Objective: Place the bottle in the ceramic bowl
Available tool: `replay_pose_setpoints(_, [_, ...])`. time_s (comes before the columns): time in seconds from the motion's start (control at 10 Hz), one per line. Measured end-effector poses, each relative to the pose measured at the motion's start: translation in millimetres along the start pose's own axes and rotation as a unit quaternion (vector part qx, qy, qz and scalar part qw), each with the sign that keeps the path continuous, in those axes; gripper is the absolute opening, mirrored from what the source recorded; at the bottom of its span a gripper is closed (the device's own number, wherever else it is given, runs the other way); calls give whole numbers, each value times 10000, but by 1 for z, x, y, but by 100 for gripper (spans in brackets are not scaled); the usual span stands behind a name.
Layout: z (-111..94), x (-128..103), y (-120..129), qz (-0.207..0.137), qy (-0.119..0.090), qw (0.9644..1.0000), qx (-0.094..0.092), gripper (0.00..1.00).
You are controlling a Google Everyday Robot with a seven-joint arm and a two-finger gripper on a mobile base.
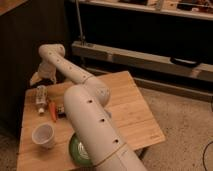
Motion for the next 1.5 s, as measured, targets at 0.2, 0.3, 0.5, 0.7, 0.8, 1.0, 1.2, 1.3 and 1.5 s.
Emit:
replay_pose_setpoints(0.2, [19,-14,-24,-49,-57,9999,69,80])
replay_pose_setpoints(0.3, [27,-16,-28,-34,-56,10000,60,80])
replay_pose_setpoints(0.5, [39,-12,-24,22,-22,10000,0,80])
replay_pose_setpoints(0.7, [47,2,-1,164,34,9998,-146,80])
replay_pose_setpoints(0.8, [50,7,9,214,41,9996,-203,80])
replay_pose_setpoints(1.0, [58,13,25,329,18,9989,-328,80])
replay_pose_setpoints(1.2, [68,10,29,367,-110,9985,-399,80])
replay_pose_setpoints(1.3, [73,7,31,381,-191,9982,-426,80])
replay_pose_setpoints(1.5, [82,0,31,396,-342,9974,-492,78])
